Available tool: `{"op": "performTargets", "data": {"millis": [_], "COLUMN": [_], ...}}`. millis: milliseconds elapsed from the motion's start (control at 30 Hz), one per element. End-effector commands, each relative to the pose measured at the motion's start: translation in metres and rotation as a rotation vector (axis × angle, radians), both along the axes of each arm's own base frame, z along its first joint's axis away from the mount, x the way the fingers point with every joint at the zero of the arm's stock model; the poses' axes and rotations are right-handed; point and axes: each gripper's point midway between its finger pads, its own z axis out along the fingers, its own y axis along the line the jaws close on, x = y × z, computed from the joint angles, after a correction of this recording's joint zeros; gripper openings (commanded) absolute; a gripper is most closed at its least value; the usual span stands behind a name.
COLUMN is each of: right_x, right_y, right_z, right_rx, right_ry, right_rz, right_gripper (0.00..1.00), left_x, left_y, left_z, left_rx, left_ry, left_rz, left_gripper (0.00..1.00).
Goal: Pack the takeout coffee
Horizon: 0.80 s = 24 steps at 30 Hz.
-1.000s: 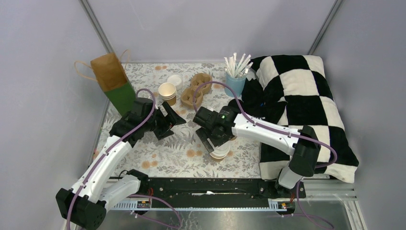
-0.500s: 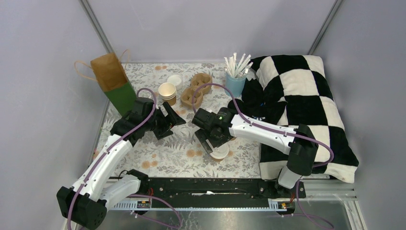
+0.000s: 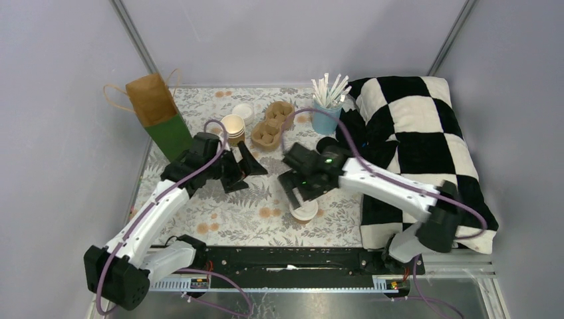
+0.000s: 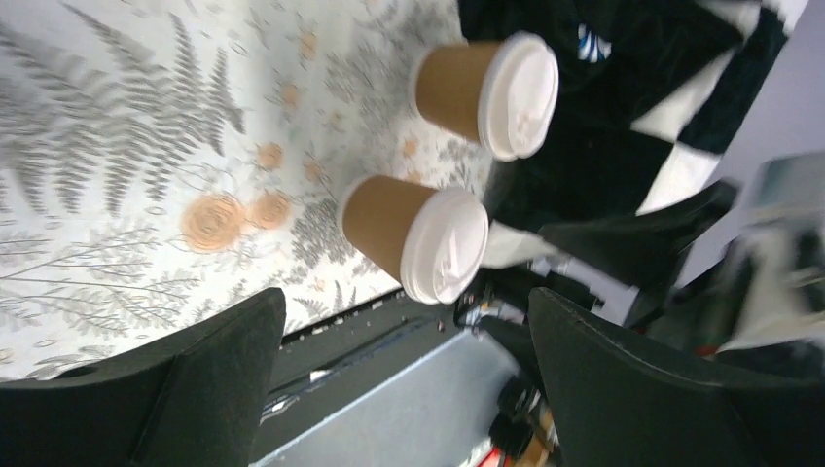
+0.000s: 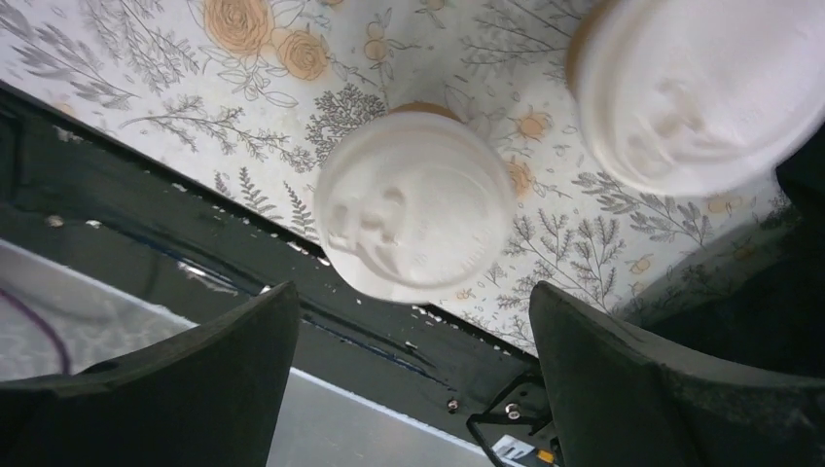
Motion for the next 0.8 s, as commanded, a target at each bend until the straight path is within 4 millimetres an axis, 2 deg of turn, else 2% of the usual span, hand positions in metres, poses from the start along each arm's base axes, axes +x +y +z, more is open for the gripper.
{"op": "performTargets", "data": {"millis": [0,33,67,167,267,433,567,767], "right_x": [-0.011,-0.013,-0.012,-0.009,-0.011,-0.011,-0.007,-0.001], "right_y": [-0.025,-0.034,-0.037,-0.048,-0.045,-0.042,-0.041,-0.037], "right_z": [0.032,0.025,0.028,0.021,0.011,-0.006,-0.009,-0.012], "right_rx": [0.271,0.314,0.386,0.518,0.603,0.608,0.625,0.63], "right_ry": [0.091,0.128,0.129,0.202,0.277,0.32,0.317,0.317], "right_rz": [-0.098,-0.127,-0.141,-0.204,-0.213,-0.224,-0.237,-0.243], "right_gripper": [0.93,0.93,0.93,0.9,0.82,0.7,0.68,0.67], "left_x": [-0.021,-0.027,-0.032,-0.044,-0.053,-0.073,-0.073,-0.067], "left_y": [-0.042,-0.05,-0.057,-0.072,-0.081,-0.088,-0.086,-0.09], "left_z": [0.006,0.003,0.0,-0.01,-0.02,-0.045,-0.057,-0.065], "left_rx": [-0.106,-0.108,-0.112,-0.168,-0.199,-0.177,-0.152,-0.149], "left_ry": [-0.027,-0.022,-0.019,0.023,0.06,0.148,0.186,0.196], "left_rz": [-0.252,-0.291,-0.322,-0.38,-0.425,-0.488,-0.459,-0.453], "left_gripper": [0.98,0.97,0.94,0.77,0.68,0.54,0.5,0.53]}}
